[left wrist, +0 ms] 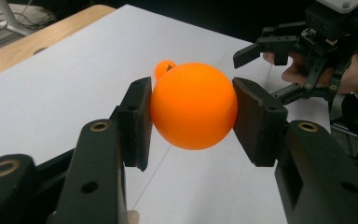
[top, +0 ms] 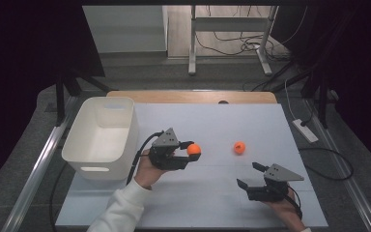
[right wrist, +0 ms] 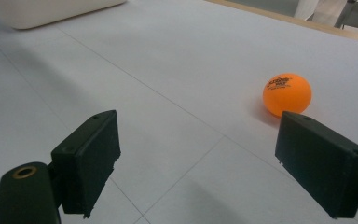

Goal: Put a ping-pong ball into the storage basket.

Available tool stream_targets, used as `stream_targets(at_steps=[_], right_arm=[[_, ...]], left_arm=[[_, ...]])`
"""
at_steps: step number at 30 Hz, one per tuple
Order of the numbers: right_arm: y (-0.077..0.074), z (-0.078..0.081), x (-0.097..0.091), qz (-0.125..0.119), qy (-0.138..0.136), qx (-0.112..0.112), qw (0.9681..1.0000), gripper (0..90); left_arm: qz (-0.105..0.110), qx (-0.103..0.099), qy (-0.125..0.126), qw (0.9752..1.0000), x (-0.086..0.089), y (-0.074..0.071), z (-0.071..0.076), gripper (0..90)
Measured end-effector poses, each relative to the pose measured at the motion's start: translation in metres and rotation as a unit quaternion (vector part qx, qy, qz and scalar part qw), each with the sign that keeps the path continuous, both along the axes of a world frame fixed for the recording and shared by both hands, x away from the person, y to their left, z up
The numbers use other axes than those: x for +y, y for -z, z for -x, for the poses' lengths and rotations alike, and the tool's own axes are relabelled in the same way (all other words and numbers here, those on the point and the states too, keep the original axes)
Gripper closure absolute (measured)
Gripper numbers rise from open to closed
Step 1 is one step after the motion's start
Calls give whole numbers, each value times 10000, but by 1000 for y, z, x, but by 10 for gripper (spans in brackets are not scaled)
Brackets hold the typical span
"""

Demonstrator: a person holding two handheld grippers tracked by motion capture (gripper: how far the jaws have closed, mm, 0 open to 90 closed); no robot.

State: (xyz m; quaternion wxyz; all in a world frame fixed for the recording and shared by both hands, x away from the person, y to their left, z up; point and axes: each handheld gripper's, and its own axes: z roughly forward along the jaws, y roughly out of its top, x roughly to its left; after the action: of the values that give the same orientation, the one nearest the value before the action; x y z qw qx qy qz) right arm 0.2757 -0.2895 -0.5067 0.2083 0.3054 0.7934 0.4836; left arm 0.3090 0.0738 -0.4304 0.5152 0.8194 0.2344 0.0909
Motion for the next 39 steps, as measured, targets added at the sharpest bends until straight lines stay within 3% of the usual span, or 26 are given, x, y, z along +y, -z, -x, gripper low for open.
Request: stream_targets(at_steps=[16, 39], right_arm=[[0, 0, 0, -2, -3, 0, 10000, 139], [0, 0, 0, 16, -3, -1, 10000, 139]], left_arm=[[197, -176, -149, 9995, 19, -16, 5, 506], [328, -288, -338, 9985, 38, -26, 7, 506]])
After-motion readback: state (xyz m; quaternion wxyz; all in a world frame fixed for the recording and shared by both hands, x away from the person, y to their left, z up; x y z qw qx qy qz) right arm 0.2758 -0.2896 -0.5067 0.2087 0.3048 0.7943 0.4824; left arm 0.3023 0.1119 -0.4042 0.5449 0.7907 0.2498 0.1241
